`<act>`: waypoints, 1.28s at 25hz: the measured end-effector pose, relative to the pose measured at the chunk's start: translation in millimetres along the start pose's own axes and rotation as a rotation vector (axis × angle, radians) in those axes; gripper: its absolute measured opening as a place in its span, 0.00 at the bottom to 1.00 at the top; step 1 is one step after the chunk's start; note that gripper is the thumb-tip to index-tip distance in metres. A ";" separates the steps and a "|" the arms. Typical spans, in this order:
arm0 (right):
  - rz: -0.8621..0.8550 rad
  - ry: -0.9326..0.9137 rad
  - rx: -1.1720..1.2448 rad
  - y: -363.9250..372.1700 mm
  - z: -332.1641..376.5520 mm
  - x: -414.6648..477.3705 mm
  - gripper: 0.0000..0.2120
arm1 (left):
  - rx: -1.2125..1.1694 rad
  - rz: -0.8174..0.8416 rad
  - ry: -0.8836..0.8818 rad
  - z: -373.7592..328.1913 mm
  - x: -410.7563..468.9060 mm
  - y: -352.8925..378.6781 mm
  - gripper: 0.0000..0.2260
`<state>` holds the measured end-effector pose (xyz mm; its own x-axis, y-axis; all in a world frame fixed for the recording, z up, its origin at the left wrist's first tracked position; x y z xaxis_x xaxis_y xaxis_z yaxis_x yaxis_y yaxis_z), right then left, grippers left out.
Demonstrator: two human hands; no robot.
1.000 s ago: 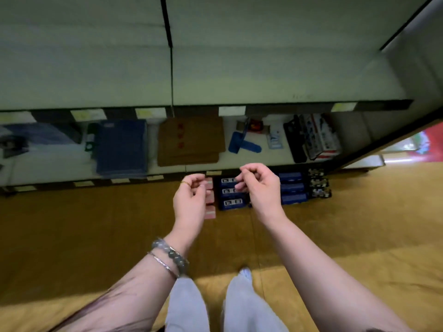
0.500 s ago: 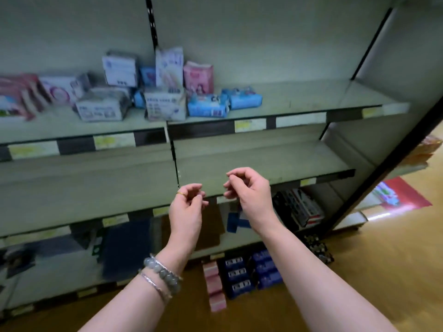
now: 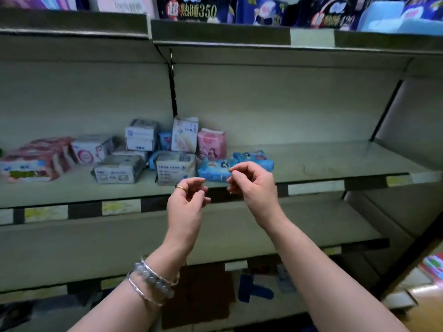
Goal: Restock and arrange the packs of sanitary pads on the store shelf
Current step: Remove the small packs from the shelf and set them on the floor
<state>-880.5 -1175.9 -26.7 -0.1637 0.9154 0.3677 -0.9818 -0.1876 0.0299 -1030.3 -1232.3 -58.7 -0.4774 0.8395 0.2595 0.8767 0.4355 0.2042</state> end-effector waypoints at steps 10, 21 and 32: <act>0.084 -0.085 -0.062 -8.0 -14.3 128.0 0.15 | 0.102 -0.122 0.100 -19.0 84.0 34.0 0.11; 0.104 0.031 -0.677 19.8 -88.9 232.9 0.17 | 0.281 0.022 0.109 -2.5 172.0 34.4 0.15; 0.267 0.190 -0.985 55.1 -138.3 267.5 0.31 | 0.240 0.111 -0.003 22.3 229.7 6.4 0.13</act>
<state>-991.6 -892.1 -55.3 -0.3157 0.9441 0.0952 -0.5411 -0.0967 -0.8354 -1133.0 -1029.4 -18.9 -0.3775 0.8873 0.2650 0.9127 0.4048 -0.0552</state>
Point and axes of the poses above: each hand's wrist, its own x-axis towards the middle knuckle, its own y-axis out of the palm, z = x × y, the point moved 10 cm from there along x, towards the middle knuckle
